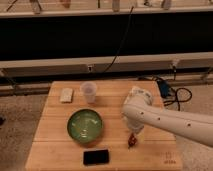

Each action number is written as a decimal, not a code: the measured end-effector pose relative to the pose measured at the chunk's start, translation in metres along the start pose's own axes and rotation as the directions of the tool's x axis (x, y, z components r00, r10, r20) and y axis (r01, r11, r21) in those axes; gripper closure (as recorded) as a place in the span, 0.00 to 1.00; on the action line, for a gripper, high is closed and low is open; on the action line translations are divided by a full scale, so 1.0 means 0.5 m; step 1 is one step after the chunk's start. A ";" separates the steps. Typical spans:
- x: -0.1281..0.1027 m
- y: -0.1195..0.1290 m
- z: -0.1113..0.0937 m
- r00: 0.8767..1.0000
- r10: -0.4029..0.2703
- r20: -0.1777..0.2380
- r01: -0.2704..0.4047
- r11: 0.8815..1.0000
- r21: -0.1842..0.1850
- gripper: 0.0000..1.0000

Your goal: Place the pepper in the ceramic bowl

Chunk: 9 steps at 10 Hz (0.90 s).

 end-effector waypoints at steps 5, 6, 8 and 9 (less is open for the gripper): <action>-0.004 -0.002 0.003 1.000 0.024 0.013 -0.024 1.000 -0.002 0.20; 0.000 0.001 0.004 0.999 0.029 0.014 -0.029 1.000 -0.002 0.20; 0.010 0.007 0.006 0.999 0.043 0.018 -0.043 0.999 -0.002 0.20; 0.009 0.004 0.008 0.998 0.051 0.023 -0.051 0.999 0.001 0.20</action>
